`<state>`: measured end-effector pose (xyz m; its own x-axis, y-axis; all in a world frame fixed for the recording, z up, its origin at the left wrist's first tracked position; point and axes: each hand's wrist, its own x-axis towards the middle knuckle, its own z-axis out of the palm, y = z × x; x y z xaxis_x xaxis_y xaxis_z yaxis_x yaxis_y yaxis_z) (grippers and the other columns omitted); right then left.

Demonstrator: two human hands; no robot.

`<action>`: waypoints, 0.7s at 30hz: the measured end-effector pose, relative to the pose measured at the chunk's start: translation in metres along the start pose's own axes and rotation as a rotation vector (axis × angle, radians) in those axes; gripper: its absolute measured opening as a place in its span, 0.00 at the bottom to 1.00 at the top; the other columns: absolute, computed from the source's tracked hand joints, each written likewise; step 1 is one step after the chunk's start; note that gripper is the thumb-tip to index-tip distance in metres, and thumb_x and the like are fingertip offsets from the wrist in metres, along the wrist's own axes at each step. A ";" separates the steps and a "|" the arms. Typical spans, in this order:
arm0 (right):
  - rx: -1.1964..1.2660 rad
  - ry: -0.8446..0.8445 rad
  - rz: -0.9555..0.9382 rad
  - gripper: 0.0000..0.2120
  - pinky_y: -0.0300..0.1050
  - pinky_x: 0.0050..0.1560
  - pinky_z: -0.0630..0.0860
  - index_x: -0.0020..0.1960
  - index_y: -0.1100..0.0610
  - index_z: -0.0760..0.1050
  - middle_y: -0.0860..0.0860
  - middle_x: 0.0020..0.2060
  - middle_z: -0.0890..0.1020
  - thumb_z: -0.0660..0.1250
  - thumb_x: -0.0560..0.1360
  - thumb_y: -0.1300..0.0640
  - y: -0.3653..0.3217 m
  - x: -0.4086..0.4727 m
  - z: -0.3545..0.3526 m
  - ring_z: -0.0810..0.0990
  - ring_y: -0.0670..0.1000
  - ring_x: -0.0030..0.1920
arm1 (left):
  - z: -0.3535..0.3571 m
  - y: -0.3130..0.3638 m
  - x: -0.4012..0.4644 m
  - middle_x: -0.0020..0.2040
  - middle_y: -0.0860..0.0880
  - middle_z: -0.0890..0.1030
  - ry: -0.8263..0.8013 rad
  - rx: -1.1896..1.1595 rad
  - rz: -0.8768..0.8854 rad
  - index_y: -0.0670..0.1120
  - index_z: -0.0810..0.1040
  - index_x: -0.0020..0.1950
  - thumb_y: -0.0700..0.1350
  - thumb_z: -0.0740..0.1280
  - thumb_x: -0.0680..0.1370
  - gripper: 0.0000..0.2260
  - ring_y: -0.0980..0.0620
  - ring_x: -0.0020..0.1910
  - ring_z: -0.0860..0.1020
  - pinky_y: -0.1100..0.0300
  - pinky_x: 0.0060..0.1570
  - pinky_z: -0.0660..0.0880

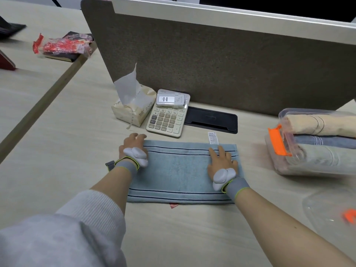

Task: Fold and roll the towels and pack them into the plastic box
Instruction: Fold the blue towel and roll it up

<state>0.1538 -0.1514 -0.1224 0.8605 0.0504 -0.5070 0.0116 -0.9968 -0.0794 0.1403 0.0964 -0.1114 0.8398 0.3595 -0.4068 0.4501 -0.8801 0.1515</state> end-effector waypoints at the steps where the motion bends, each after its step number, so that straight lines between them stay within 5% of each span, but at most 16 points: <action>1: 0.002 0.030 -0.012 0.26 0.52 0.70 0.58 0.75 0.49 0.54 0.51 0.77 0.49 0.53 0.78 0.58 -0.001 -0.004 0.001 0.53 0.55 0.75 | 0.005 0.000 0.002 0.73 0.48 0.63 -0.060 0.048 0.043 0.52 0.65 0.71 0.42 0.63 0.74 0.25 0.44 0.72 0.63 0.53 0.69 0.65; 5: 0.027 0.204 -0.131 0.17 0.49 0.62 0.64 0.66 0.56 0.68 0.56 0.67 0.66 0.54 0.78 0.60 -0.017 -0.021 0.007 0.64 0.56 0.68 | 0.008 -0.001 -0.004 0.70 0.50 0.65 -0.131 0.161 0.048 0.55 0.63 0.71 0.45 0.62 0.75 0.25 0.46 0.70 0.63 0.52 0.65 0.64; 9: 0.075 0.044 -0.122 0.15 0.46 0.46 0.67 0.64 0.59 0.66 0.58 0.63 0.67 0.55 0.78 0.59 -0.036 -0.036 0.012 0.74 0.58 0.61 | 0.007 -0.011 -0.025 0.64 0.47 0.67 -0.153 0.243 0.004 0.55 0.65 0.69 0.45 0.61 0.73 0.24 0.45 0.67 0.65 0.52 0.59 0.63; 13: 0.071 0.037 -0.074 0.15 0.48 0.53 0.72 0.65 0.59 0.65 0.58 0.65 0.65 0.56 0.78 0.60 -0.039 -0.061 0.017 0.72 0.59 0.62 | 0.013 -0.031 -0.063 0.60 0.50 0.70 -0.219 0.267 -0.036 0.57 0.68 0.62 0.46 0.59 0.71 0.19 0.46 0.64 0.67 0.51 0.57 0.62; 16: 0.070 0.072 -0.156 0.18 0.49 0.59 0.70 0.67 0.57 0.65 0.57 0.66 0.66 0.56 0.78 0.60 -0.045 -0.086 0.027 0.67 0.58 0.66 | 0.031 -0.042 -0.080 0.38 0.54 0.65 -0.259 0.188 -0.091 0.56 0.63 0.39 0.51 0.58 0.69 0.03 0.48 0.46 0.65 0.52 0.48 0.62; 19: 0.118 0.020 -0.250 0.18 0.48 0.64 0.68 0.67 0.58 0.67 0.56 0.66 0.67 0.56 0.78 0.61 -0.056 -0.115 0.045 0.66 0.56 0.68 | 0.050 -0.050 -0.097 0.33 0.52 0.62 -0.319 0.142 -0.022 0.52 0.57 0.34 0.52 0.59 0.73 0.12 0.50 0.37 0.63 0.55 0.39 0.59; 21: 0.146 -0.062 -0.270 0.16 0.46 0.63 0.69 0.65 0.59 0.70 0.58 0.65 0.69 0.58 0.78 0.60 -0.058 -0.127 0.059 0.70 0.57 0.66 | 0.053 -0.045 -0.121 0.32 0.51 0.58 -0.351 0.094 0.015 0.49 0.49 0.40 0.47 0.58 0.77 0.16 0.51 0.31 0.54 0.53 0.44 0.53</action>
<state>0.0139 -0.0966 -0.1043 0.8035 0.3200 -0.5020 0.1579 -0.9276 -0.3385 0.0024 0.0764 -0.1166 0.6833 0.2320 -0.6923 0.3947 -0.9151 0.0829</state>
